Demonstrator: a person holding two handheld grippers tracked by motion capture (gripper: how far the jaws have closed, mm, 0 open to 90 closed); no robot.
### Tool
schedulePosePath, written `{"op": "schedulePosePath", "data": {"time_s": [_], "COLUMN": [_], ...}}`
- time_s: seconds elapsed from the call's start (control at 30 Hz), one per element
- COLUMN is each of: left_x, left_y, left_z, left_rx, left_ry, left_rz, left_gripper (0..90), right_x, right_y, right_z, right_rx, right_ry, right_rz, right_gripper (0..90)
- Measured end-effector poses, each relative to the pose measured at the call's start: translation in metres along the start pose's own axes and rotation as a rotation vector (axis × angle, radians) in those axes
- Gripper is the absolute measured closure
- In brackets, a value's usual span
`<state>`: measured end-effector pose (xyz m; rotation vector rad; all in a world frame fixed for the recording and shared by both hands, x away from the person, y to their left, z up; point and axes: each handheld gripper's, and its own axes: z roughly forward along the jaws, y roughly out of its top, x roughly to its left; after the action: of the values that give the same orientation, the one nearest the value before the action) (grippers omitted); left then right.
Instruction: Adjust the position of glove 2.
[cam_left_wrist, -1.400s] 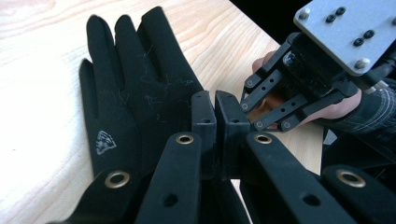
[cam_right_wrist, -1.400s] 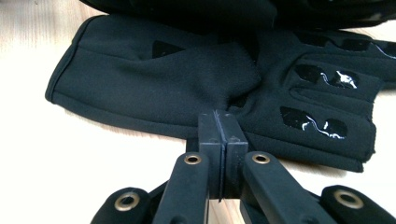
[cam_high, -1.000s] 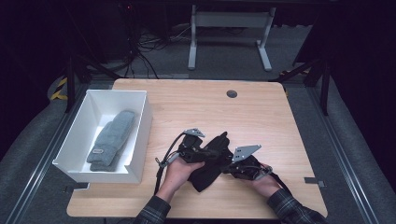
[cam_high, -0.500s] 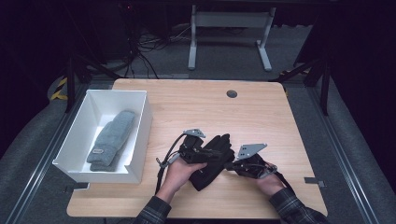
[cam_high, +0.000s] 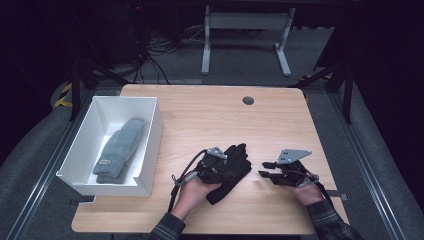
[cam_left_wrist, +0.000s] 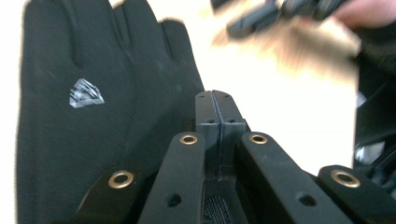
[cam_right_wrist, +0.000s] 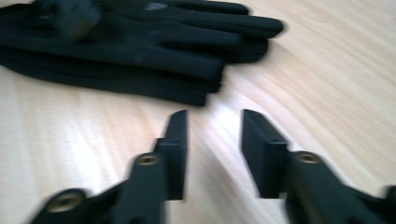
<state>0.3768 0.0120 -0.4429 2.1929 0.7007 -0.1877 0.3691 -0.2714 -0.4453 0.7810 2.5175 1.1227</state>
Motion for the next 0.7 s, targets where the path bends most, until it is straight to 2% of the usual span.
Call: {"op": "schedulePosePath", "data": {"time_s": [0.1,0.23,0.37,0.57,0.7], "left_x": [-0.002,-0.005,-0.006,-0.003,-0.003], "left_y": [-0.002,-0.006,-0.012,-0.024,-0.026], "left_z": [0.006,0.01,0.006,-0.01,-0.014], "left_rx": [0.04,0.069,0.091,0.111,0.11], "left_ry": [0.027,0.022,0.027,0.04,0.045], "left_rz": [0.02,0.024,0.035,0.038,0.047], "left_gripper": [90.0,90.0,90.0,90.0,90.0], "right_x": [-0.006,-0.016,-0.024,-0.023,-0.022], "right_y": [-0.004,-0.01,-0.015,-0.017,-0.017], "right_z": [-0.002,-0.003,0.002,0.007,0.01], "right_rx": [-0.004,-0.004,0.018,0.041,0.051], "right_ry": [-0.028,-0.065,-0.079,-0.086,-0.082], "right_rz": [0.018,0.049,0.068,0.054,0.051], "right_gripper": [49.7,35.9,31.9,29.4,29.0]}}
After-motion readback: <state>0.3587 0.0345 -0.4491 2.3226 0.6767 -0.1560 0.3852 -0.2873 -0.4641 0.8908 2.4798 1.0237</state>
